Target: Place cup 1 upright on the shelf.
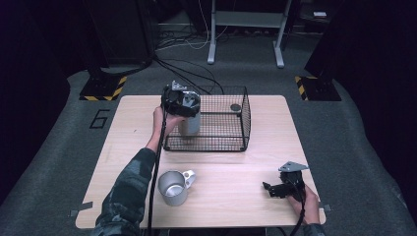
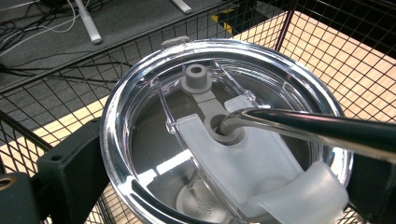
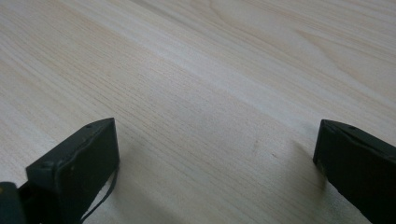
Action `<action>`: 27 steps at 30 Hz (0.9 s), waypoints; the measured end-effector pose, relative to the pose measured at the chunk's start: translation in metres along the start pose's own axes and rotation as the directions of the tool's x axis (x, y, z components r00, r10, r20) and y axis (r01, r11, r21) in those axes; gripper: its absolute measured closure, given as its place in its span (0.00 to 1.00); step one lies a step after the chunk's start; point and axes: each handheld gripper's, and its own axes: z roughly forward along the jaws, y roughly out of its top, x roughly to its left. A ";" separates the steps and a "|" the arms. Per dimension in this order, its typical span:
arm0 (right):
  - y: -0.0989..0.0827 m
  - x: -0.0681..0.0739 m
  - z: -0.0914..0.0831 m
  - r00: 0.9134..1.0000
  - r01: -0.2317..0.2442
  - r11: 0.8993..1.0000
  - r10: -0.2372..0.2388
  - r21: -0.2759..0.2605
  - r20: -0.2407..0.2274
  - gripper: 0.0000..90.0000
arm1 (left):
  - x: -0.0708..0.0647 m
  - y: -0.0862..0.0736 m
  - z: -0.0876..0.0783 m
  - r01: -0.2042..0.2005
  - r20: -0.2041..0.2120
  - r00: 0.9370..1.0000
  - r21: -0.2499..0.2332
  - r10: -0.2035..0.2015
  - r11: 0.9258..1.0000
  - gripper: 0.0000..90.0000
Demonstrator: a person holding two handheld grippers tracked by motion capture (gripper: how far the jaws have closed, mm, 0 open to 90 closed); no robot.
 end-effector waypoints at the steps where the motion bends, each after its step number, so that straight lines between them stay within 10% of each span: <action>1: 0.000 0.000 0.000 1.000 0.000 1.000 0.000 0.004 -0.001 0.00 | 0.000 0.000 0.000 0.000 -0.001 1.000 0.006 0.000 1.000 0.04; 27: 0.000 0.000 0.000 1.000 0.005 1.000 -0.005 0.004 -0.002 0.00 | 0.003 -0.004 0.012 0.011 -0.040 0.999 0.060 -0.008 0.998 0.04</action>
